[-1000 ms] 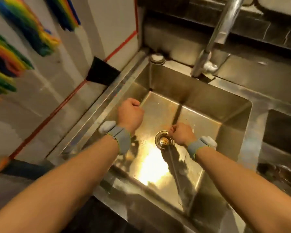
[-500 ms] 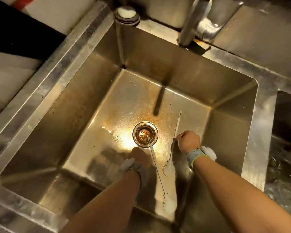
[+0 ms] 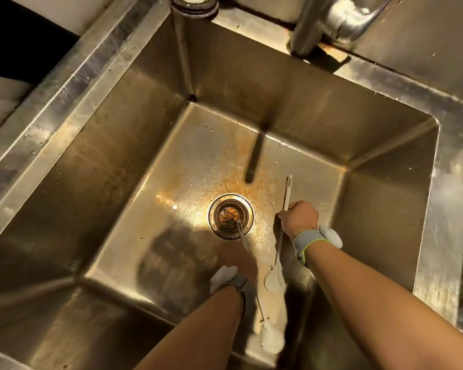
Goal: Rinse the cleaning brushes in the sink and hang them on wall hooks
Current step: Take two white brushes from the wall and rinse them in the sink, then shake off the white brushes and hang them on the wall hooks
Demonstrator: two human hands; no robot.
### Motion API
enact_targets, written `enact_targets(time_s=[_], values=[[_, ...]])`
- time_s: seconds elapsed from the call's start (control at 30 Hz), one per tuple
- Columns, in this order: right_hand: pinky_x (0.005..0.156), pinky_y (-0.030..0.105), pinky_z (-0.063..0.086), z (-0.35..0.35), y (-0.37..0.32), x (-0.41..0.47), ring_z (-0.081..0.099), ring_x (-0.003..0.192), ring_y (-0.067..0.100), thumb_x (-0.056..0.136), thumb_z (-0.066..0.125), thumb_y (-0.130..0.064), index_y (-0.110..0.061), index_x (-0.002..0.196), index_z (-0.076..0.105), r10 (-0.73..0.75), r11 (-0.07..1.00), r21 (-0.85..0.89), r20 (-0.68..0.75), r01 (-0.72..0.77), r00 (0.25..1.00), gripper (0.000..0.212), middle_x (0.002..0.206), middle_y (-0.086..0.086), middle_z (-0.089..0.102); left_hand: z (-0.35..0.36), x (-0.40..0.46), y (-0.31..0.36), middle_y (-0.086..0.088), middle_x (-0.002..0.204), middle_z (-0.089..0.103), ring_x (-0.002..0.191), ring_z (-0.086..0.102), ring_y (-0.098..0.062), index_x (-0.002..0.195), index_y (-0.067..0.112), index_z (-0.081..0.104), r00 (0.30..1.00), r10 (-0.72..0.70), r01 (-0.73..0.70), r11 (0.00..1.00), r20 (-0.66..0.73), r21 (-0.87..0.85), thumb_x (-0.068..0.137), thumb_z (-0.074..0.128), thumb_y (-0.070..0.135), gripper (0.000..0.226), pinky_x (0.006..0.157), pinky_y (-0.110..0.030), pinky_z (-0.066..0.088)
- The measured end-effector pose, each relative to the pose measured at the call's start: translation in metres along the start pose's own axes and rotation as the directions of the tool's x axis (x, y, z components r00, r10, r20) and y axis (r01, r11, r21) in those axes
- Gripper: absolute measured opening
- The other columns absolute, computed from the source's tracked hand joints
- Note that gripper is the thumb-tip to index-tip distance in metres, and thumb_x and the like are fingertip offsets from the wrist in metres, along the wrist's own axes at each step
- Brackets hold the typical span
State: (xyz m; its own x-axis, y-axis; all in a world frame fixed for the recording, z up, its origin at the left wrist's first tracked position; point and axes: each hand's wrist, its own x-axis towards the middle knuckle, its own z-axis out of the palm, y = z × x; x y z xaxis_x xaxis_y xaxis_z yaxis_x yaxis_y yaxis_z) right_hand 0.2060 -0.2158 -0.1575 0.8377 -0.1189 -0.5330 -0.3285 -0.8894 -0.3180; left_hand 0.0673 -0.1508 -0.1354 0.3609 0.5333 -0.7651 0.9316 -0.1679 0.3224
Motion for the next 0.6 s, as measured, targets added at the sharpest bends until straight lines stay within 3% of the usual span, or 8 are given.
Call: enact_targets(time_s=[0.07, 0.17, 0.23, 0.3, 0.33, 0.4, 0.47, 0.6], values=[[0.071, 0.038, 0.054, -0.004, 0.000, -0.006, 0.067, 0.080, 0.040, 0.078, 0.068, -0.013, 0.001, 0.067, 0.065, -0.019, 0.993, 0.116, -0.001, 0.019, 1.000, 0.018, 0.070, 0.019, 0.065, -0.005, -0.001, -0.002, -0.017, 0.110, 0.071, 0.104, 0.067, -0.033, 0.110, 0.002, 0.070, 0.999, 0.044, -0.044, 0.998, -0.004, -0.039, 0.096, 0.050, 0.013, 0.027, 0.079, -0.035, 0.049], [0.065, 0.033, 0.048, -0.022, -0.005, -0.028, 0.062, 0.070, 0.037, 0.084, 0.065, -0.017, -0.003, 0.067, 0.061, -0.089, 0.947, 0.307, -0.018, 0.090, 0.996, 0.022, 0.065, 0.012, 0.057, -0.019, -0.002, -0.003, -0.011, 0.100, 0.072, 0.095, 0.069, -0.031, 0.104, 0.006, 0.069, 0.978, 0.160, -0.170, 0.983, -0.134, -0.067, 0.097, 0.054, 0.014, 0.019, 0.078, -0.035, 0.052], [0.056, 0.027, 0.046, -0.030, -0.015, -0.042, 0.055, 0.062, 0.027, 0.089, 0.063, -0.016, -0.004, 0.072, 0.064, -0.144, 0.859, 0.500, 0.022, 0.114, 0.989, 0.021, 0.063, 0.009, 0.057, -0.032, 0.002, 0.000, -0.005, 0.080, 0.067, 0.083, 0.070, -0.032, 0.097, 0.006, 0.070, 0.928, 0.213, -0.263, 0.956, -0.305, -0.132, 0.094, 0.060, 0.015, 0.013, 0.063, -0.026, 0.050], [0.046, 0.027, 0.049, -0.047, -0.033, -0.063, 0.055, 0.058, 0.024, 0.093, 0.059, -0.012, -0.012, 0.074, 0.063, -0.207, 0.700, 0.710, 0.092, 0.082, 0.974, 0.019, 0.063, 0.009, 0.057, -0.058, -0.008, 0.005, -0.005, 0.084, 0.063, 0.089, 0.067, -0.037, 0.104, 0.010, 0.068, 0.943, 0.200, -0.270, 0.928, -0.266, -0.258, 0.093, 0.048, 0.025, 0.028, 0.066, -0.025, 0.044], [0.047, 0.028, 0.050, -0.059, -0.045, -0.075, 0.055, 0.057, 0.024, 0.094, 0.057, -0.008, -0.013, 0.080, 0.064, -0.264, 0.624, 0.777, 0.112, 0.081, 0.958, 0.016, 0.067, 0.011, 0.058, -0.072, -0.011, 0.008, -0.008, 0.089, 0.065, 0.088, 0.066, -0.038, 0.105, 0.020, 0.067, 0.939, 0.233, -0.304, 0.905, -0.252, -0.298, 0.088, 0.042, 0.030, 0.032, 0.071, -0.028, 0.049], [0.051, 0.032, 0.049, -0.072, -0.061, -0.088, 0.056, 0.059, 0.024, 0.094, 0.053, 0.000, -0.012, 0.098, 0.065, -0.368, 0.574, 0.809, 0.118, 0.125, 0.922, 0.018, 0.073, 0.012, 0.059, -0.089, -0.009, 0.009, -0.012, 0.088, 0.068, 0.079, 0.067, -0.040, 0.098, 0.033, 0.063, 0.918, 0.249, -0.360, 0.850, -0.310, -0.384, 0.082, 0.042, 0.031, 0.026, 0.072, -0.046, 0.058], [0.053, 0.032, 0.049, -0.090, -0.081, -0.108, 0.057, 0.061, 0.023, 0.093, 0.052, 0.005, -0.009, 0.112, 0.063, -0.443, 0.557, 0.811, 0.107, 0.180, 0.890, 0.026, 0.076, 0.011, 0.062, -0.115, -0.011, 0.015, -0.007, 0.083, 0.065, 0.075, 0.067, -0.036, 0.102, 0.031, 0.064, 0.891, 0.282, -0.423, 0.798, -0.355, -0.429, 0.088, 0.051, 0.020, 0.023, 0.069, -0.053, 0.059], [0.061, 0.035, 0.051, -0.133, -0.130, -0.155, 0.061, 0.067, 0.019, 0.092, 0.057, -0.002, -0.017, 0.105, 0.069, -0.561, 0.520, 0.801, 0.057, 0.298, 0.826, 0.024, 0.078, 0.005, 0.067, -0.202, -0.070, 0.052, 0.000, 0.080, 0.059, 0.067, 0.061, -0.019, 0.115, 0.022, 0.065, 0.844, 0.353, -0.531, 0.661, -0.403, -0.531, 0.097, 0.050, 0.005, 0.029, 0.061, -0.037, 0.055]])
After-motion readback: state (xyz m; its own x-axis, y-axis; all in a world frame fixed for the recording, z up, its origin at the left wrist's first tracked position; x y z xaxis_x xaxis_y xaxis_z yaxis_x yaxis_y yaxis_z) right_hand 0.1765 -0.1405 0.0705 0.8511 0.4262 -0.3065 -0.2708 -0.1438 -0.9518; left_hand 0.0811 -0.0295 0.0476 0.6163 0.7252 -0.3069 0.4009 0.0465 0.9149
